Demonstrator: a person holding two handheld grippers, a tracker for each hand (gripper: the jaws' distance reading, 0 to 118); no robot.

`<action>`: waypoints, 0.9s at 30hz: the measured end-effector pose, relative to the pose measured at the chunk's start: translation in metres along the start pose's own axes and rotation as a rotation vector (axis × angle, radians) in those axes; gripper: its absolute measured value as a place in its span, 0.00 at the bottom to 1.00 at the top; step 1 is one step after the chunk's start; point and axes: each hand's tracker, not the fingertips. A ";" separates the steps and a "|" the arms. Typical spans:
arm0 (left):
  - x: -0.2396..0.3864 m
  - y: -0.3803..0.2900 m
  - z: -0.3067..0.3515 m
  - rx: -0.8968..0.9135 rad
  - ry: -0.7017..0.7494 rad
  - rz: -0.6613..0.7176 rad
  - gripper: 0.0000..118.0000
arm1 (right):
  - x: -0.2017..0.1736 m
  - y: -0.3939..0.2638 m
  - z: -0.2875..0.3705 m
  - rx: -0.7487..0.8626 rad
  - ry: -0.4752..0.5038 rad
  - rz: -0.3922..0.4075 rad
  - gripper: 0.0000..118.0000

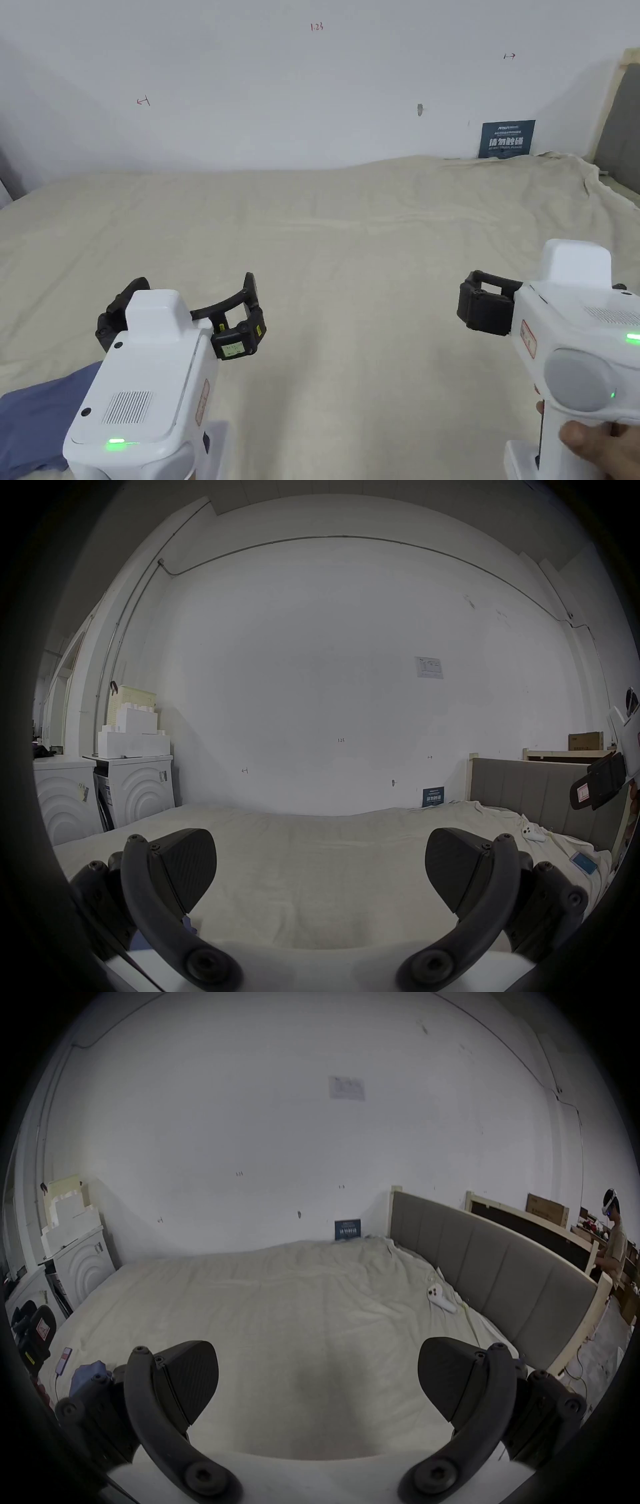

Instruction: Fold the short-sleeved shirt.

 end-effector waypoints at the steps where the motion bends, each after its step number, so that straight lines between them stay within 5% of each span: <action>1: 0.000 0.000 0.000 -0.001 -0.001 0.002 1.00 | -0.001 0.000 0.001 0.017 0.014 0.003 0.97; 11: 0.003 0.000 0.001 0.000 -0.002 0.004 1.00 | 0.007 -0.022 0.005 0.371 0.091 0.091 0.97; 27: 0.007 -0.002 0.002 0.009 0.010 -0.004 1.00 | 0.008 -0.024 0.011 0.377 0.093 0.075 0.97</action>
